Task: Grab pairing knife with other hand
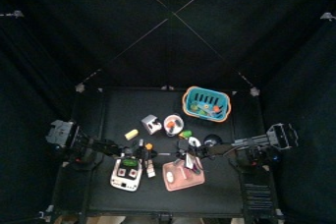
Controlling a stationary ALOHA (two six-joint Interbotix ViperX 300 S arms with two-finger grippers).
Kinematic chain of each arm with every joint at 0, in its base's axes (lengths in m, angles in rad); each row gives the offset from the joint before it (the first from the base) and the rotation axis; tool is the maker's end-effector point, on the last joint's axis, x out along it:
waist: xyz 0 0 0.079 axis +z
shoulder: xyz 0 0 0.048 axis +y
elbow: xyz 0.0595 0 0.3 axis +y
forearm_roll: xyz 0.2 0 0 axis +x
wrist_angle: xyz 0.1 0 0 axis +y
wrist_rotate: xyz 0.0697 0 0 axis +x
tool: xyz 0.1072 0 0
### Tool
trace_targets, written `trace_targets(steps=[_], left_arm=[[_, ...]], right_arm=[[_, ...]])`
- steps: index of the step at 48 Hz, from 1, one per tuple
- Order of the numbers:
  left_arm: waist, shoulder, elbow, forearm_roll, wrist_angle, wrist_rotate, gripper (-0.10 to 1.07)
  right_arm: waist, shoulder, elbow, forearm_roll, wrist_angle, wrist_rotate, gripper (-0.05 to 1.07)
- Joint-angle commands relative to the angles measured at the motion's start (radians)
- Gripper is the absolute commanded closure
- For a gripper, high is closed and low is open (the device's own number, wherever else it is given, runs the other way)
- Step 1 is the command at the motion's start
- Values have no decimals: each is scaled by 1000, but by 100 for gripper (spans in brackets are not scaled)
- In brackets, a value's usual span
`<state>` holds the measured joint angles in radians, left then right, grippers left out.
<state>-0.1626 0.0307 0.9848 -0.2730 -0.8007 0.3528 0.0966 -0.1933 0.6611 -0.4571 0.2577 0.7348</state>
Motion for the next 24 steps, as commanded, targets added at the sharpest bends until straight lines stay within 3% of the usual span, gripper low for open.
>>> trace_targets(steps=[1,24], left_arm=[[5,-8,-41,2,-32,-2,67],[-21,29,-81,-32,-63,-8,67]], right_arm=[[0,-3,-21,-2,-3,3,56],[15,12,25,14,-2,3,57]])
